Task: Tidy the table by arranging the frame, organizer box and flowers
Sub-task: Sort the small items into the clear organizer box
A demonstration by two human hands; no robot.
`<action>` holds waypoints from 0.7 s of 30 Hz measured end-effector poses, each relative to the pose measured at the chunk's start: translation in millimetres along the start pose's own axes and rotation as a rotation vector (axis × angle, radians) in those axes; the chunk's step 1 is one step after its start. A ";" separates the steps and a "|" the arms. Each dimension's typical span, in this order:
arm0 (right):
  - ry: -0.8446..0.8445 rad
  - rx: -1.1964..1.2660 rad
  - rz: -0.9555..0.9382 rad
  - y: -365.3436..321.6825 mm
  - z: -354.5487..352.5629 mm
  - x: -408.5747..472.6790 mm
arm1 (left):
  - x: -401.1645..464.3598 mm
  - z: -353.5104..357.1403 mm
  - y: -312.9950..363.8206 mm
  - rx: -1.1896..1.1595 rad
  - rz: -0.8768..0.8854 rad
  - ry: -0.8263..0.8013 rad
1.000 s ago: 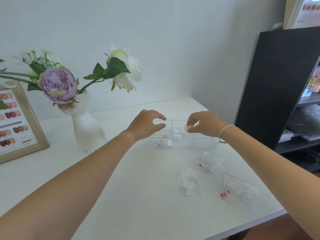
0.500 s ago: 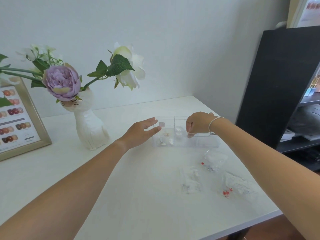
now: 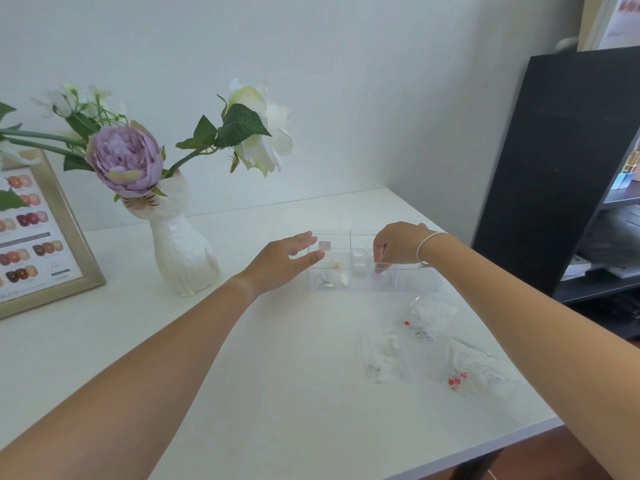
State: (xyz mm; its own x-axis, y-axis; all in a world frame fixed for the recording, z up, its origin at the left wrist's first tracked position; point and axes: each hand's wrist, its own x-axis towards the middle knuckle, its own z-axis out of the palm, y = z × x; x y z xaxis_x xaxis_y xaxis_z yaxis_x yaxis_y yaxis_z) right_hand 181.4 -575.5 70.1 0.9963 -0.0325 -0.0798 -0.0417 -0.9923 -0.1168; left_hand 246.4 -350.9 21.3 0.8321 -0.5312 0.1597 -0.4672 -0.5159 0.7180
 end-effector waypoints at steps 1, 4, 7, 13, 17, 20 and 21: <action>0.024 -0.010 -0.010 0.8 0.9 -0.6 | -0.3 -0.4 1.1 0.004 -0.002 -0.002; 0.167 -0.020 -0.048 4.0 5.3 -5.6 | -3.0 -2.0 6.5 0.026 -0.012 -0.003; 0.338 0.132 -0.077 10.4 8.5 -20.2 | -7.6 -2.1 12.5 0.053 -0.008 0.007; 0.448 0.386 -0.034 31.0 18.7 -70.3 | -22.8 1.1 27.0 0.150 0.137 0.123; 0.457 0.389 0.051 46.8 30.5 -95.3 | -36.6 9.0 40.0 0.165 0.256 0.190; 0.475 0.371 0.107 52.3 36.2 -108.4 | -47.4 18.8 49.1 0.157 0.293 0.184; 0.458 0.369 0.125 53.2 38.3 -111.2 | -50.9 22.7 51.7 0.150 0.296 0.174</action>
State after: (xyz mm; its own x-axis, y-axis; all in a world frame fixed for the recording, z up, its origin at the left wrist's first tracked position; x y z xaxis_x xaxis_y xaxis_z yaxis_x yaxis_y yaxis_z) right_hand 65.5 -620.1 34.9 0.9100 -0.2758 0.3096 -0.1024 -0.8731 -0.4766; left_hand 173.1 -365.7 34.9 0.6870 -0.5561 0.4676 -0.7228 -0.4572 0.5183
